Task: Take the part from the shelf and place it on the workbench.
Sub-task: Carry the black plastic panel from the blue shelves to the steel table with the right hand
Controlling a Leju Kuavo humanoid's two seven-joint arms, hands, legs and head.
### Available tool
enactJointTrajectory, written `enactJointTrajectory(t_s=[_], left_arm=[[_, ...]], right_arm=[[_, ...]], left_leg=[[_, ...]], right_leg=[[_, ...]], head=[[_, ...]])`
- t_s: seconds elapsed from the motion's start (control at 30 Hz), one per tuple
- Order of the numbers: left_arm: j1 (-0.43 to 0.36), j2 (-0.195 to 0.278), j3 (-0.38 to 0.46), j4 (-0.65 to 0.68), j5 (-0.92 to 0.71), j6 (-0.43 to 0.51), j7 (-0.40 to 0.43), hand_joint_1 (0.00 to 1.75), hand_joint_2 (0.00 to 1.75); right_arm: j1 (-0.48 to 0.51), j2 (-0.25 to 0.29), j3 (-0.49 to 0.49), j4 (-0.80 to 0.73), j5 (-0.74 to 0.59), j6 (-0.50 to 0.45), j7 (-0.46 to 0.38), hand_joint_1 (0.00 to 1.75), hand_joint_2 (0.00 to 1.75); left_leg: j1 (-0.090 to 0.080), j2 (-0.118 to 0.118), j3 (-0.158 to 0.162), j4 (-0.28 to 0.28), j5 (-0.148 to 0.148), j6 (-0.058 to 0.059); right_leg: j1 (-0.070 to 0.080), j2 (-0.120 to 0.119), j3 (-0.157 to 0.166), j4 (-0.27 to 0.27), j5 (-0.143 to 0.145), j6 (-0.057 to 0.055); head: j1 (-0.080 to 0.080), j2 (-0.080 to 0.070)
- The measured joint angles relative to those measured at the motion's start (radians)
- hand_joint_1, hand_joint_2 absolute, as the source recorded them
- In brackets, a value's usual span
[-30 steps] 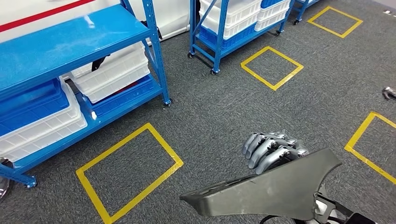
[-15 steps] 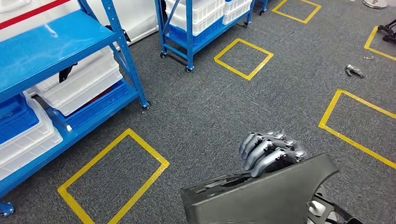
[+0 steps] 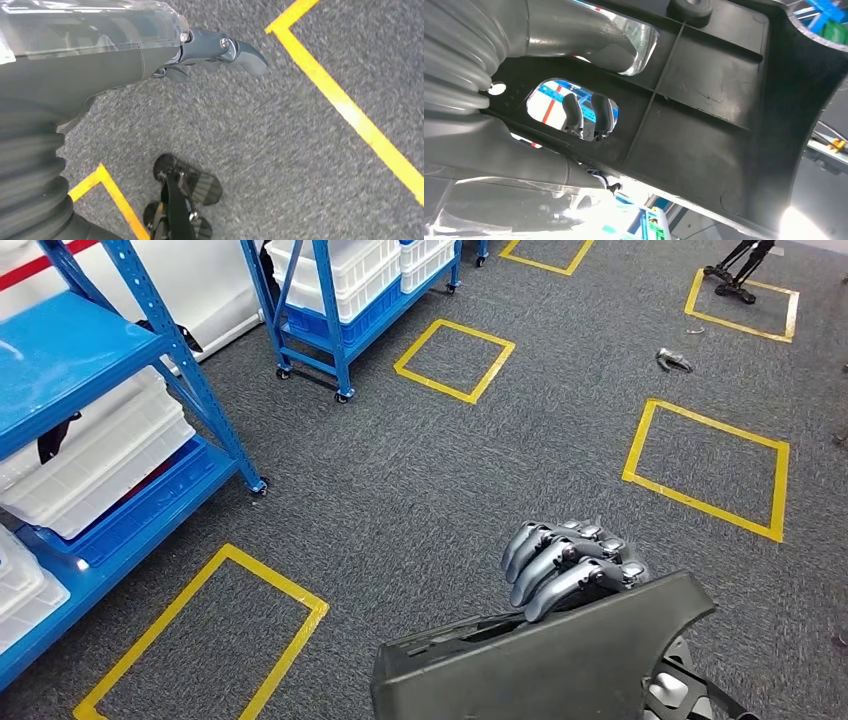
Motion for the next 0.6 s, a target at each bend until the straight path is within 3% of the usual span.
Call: enactJointTrajectory(t_s=[0.03, 0.1, 0.17, 0.23, 0.27, 0.3, 0.37, 0.43, 0.47, 0.53, 0.6], left_arm=[[-0.002, 0.000, 0.000, 0.000, 0.001, 0.001, 0.001, 0.00, 1.75], [-0.005, -0.001, 0.000, 0.000, 0.003, 0.004, 0.004, 0.00, 1.75], [-0.001, 0.000, 0.000, 0.000, 0.006, 0.009, 0.009, 0.00, 1.75], [0.003, 0.001, 0.000, 0.000, 0.010, 0.019, 0.017, 0.00, 1.75], [0.004, 0.001, 0.001, 0.000, 0.010, 0.024, 0.021, 0.00, 1.75], [0.004, 0.001, 0.001, 0.000, 0.011, 0.029, 0.024, 0.00, 1.75], [0.003, 0.001, 0.001, 0.000, 0.009, 0.033, 0.026, 0.00, 1.75], [0.003, 0.001, 0.001, 0.000, 0.006, 0.036, 0.027, 0.00, 1.75], [0.003, 0.001, 0.001, 0.000, 0.004, 0.037, 0.028, 0.00, 1.75], [0.000, 0.002, 0.001, 0.000, -0.001, 0.040, 0.033, 0.00, 1.75], [-0.002, 0.003, 0.000, 0.000, -0.003, 0.041, 0.037, 0.00, 1.75]], right_arm=[[0.000, 0.000, 0.000, 0.000, 0.000, 0.000, 0.000, 1.24, 1.75], [-0.003, 0.001, 0.000, -0.002, -0.002, 0.000, 0.002, 1.24, 1.75], [-0.004, 0.003, 0.000, -0.002, -0.005, 0.000, 0.004, 1.24, 1.75], [-0.001, 0.007, 0.000, -0.002, -0.008, 0.000, 0.006, 1.24, 1.75], [0.001, 0.008, 0.000, -0.002, -0.011, 0.001, 0.008, 1.24, 1.75], [0.001, 0.009, 0.000, -0.002, -0.014, 0.003, 0.011, 1.24, 1.75], [0.001, 0.011, 0.000, -0.002, -0.021, 0.010, 0.016, 1.24, 1.75], [-0.001, 0.012, 0.000, -0.002, -0.028, 0.015, 0.017, 1.24, 1.75], [0.000, 0.012, -0.001, -0.002, -0.031, 0.017, 0.016, 1.24, 1.75], [0.003, 0.012, -0.003, -0.001, -0.037, 0.018, 0.016, 1.24, 1.75], [0.004, 0.013, -0.004, 0.000, -0.039, 0.019, 0.016, 1.24, 1.75]], left_leg=[[0.000, 0.010, 0.001, -0.005, 0.004, 0.007], [0.002, 0.030, 0.002, -0.016, 0.012, 0.018], [0.000, 0.053, 0.001, -0.019, 0.014, 0.022], [-0.001, 0.077, -0.001, -0.018, 0.013, 0.023], [-0.001, 0.089, -0.001, -0.018, 0.012, 0.023], [-0.001, 0.100, 0.000, -0.018, 0.011, 0.022], [-0.003, 0.120, 0.004, -0.018, 0.008, 0.017], [-0.006, 0.137, 0.008, -0.017, 0.004, 0.007], [-0.007, 0.147, 0.010, -0.018, 0.002, 0.002], [-0.007, 0.158, 0.015, -0.017, -0.003, -0.010], [-0.004, 0.121, 0.002, 0.025, -0.035, -0.019]], right_leg=[[0.000, -0.008, -0.003, 0.002, -0.002, 0.005], [0.002, -0.054, -0.025, 0.046, -0.033, 0.013], [-0.002, -0.102, -0.076, 0.158, -0.094, 0.019], [-0.008, -0.115, -0.118, 0.247, -0.123, 0.025], [-0.010, -0.118, -0.115, 0.245, -0.111, 0.026], [-0.011, -0.124, -0.093, 0.206, -0.084, 0.026], [-0.006, -0.165, -0.021, 0.074, -0.030, 0.019], [0.006, -0.201, 0.019, -0.006, -0.014, 0.008], [0.012, -0.203, 0.020, -0.015, -0.018, 0.003], [0.010, -0.176, 0.019, -0.020, -0.013, -0.007], [0.004, -0.153, 0.023, -0.028, -0.006, -0.018]], head=[[0.001, 0.000], [0.004, 0.000], [0.006, 0.000], [0.006, 0.000], [0.006, 0.000], [0.006, 0.000], [0.006, 0.000], [0.006, 0.000], [0.005, 0.000], [0.005, 0.000], [0.004, 0.000]])
